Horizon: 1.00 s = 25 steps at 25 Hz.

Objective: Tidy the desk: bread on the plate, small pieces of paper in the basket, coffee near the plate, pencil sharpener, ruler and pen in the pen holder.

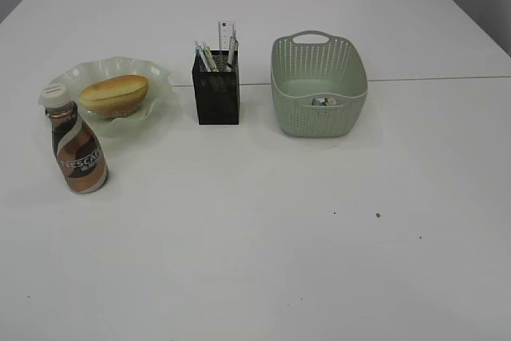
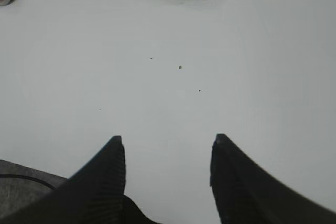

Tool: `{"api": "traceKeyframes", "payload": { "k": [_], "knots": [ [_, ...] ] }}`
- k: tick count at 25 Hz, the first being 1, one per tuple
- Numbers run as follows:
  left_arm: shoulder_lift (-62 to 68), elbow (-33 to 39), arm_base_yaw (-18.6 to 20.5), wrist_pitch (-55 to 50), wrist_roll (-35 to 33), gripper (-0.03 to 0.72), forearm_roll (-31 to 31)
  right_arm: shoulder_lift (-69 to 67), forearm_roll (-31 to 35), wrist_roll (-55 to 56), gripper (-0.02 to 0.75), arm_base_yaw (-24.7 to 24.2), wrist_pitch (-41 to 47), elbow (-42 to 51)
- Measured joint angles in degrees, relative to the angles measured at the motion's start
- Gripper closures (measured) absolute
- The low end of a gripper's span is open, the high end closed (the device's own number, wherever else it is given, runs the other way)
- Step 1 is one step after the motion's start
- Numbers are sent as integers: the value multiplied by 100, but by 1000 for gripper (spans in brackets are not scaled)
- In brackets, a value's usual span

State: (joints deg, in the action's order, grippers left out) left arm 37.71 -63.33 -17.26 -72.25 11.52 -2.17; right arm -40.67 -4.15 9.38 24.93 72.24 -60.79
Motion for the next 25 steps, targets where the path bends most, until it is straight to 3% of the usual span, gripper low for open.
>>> {"api": "traceKeyframes", "payload": {
  "k": [9, 15, 25],
  "knots": [
    [-2441, 1569, 0, -34, -1005, 356, 448, 2243, -21, -471, 351, 0, 38, 1082],
    [-3608, 2774, 0, 266, -1152, 356, 485, 3665, -21, -763, 351, 0, 29, 2140],
    [-3702, 3313, 0, 857, -1369, 356, 509, 4168, 74, -1096, 351, 0, -514, 3220]
  ]
}}
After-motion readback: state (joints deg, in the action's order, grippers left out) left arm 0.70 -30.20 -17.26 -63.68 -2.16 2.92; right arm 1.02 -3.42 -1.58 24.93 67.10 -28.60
